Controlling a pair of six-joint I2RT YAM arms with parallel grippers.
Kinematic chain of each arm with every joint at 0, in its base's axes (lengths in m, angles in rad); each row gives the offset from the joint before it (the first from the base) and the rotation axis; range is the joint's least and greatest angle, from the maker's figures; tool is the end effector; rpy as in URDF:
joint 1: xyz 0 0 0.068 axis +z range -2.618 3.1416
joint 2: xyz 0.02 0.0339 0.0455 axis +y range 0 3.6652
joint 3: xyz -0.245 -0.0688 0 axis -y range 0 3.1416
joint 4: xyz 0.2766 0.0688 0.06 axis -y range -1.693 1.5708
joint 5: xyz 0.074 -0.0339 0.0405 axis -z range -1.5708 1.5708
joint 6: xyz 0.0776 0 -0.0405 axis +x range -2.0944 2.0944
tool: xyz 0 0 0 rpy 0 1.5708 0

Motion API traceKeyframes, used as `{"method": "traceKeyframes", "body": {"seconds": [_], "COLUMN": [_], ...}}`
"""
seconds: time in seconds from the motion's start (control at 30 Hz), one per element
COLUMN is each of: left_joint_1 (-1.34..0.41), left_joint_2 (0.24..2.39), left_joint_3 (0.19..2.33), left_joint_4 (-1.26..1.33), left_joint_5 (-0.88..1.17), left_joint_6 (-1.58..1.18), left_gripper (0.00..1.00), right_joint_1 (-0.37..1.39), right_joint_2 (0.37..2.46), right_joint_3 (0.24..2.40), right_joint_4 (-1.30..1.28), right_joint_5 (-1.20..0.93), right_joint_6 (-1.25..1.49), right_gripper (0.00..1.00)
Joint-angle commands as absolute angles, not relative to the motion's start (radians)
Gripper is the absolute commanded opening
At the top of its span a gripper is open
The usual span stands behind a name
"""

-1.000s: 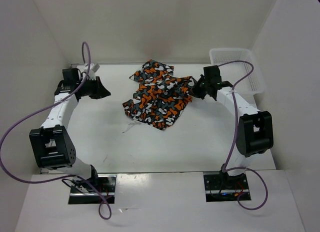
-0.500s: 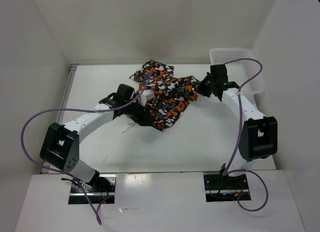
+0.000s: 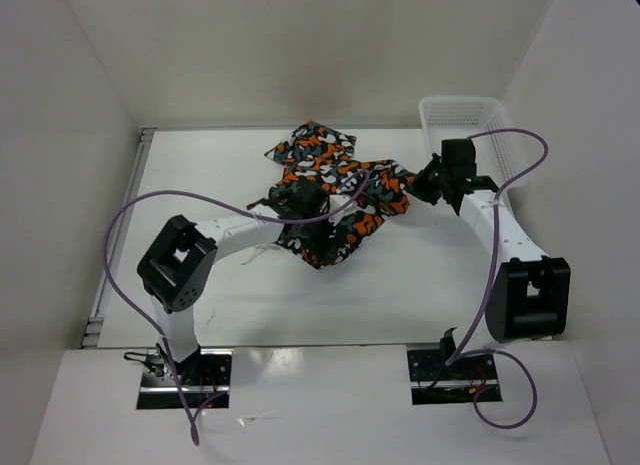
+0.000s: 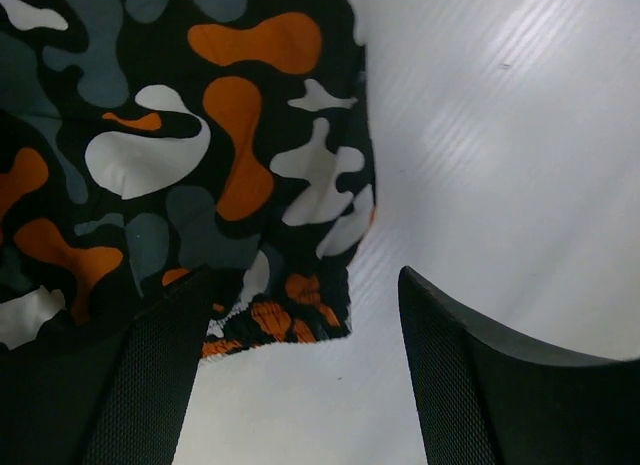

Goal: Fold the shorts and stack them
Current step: Flatten the shorts out

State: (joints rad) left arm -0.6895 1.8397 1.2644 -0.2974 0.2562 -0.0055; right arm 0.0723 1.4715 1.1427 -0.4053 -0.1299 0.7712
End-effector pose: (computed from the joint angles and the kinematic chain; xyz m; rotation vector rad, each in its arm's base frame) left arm 0.3313 -0.2987 0.1353 0.9494 2.3172 -0.6130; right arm 0.3872 0.0381 0.2236 0.7461 2.2473 0.5712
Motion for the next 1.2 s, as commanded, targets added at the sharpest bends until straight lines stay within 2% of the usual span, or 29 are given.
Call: {"method": "traceKeyframes", "body": {"seconds": [0.0,0.07,0.27,0.33,0.4,0.43,0.6,0.73,0.8,0.87,0.93,0.97,1.03,1.17], "left_joint_1": [-0.718,-0.747,-0.756,-0.756,-0.756,-0.756,-0.706,-0.681,-0.672,-0.672,-0.672,-0.672,-0.672,-0.672], "left_joint_2": [1.877,1.91,1.87,1.855,1.844,1.844,1.769,1.691,1.655,1.623,1.605,1.592,1.583,1.562], "left_joint_3": [1.304,1.304,1.152,1.086,1.056,1.055,1.02,0.996,1.005,1.014,1.014,1.025,1.025,1.014], "left_joint_4": [-0.298,-0.33,-0.333,-0.333,-0.359,-0.373,-0.471,-0.521,-0.554,-0.564,-0.574,-0.586,-0.595,-0.604], "left_joint_5": [0.17,0.112,0.043,0.032,-0.004,-0.017,-0.106,-0.13,-0.106,-0.08,-0.042,-0.031,-0.019,-0.037], "left_joint_6": [0.0,0.0,0.0,0.0,0.0,0.0,0.0,0.0,0.0,0.0,0.0,0.0,0.0,0.0], "left_gripper": [0.81,0.81,0.6,0.42,0.17,0.0,0.0,0.0,0.0,0.0,0.0,0.0,0.0,0.0], "right_joint_1": [0.043,0.034,0.023,0.023,0.023,0.023,0.023,0.023,0.032,0.032,0.054,0.063,0.116,0.239], "right_joint_2": [1.422,1.413,1.404,1.394,1.394,1.385,1.306,1.201,1.117,1.066,1.017,1.017,1.006,1.006], "right_joint_3": [1.12,1.109,1.1,1.089,1.066,1.057,0.941,0.822,0.746,0.688,0.663,0.643,0.596,0.474], "right_joint_4": [-0.417,-0.417,-0.417,-0.417,-0.408,-0.408,-0.42,-0.46,-0.471,-0.48,-0.489,-0.489,-0.5,-0.44], "right_joint_5": [-0.156,-0.166,-0.175,-0.184,-0.208,-0.209,-0.224,-0.235,-0.235,-0.223,-0.212,-0.203,-0.183,-0.128], "right_joint_6": [0.742,0.742,0.733,0.733,0.733,0.742,0.742,0.771,0.814,0.853,0.882,0.896,0.98,1.152], "right_gripper": [0.01,0.02,0.03,0.03,0.05,0.05,0.05,0.14,0.29,0.51,0.55,0.65,0.75,0.79]}}
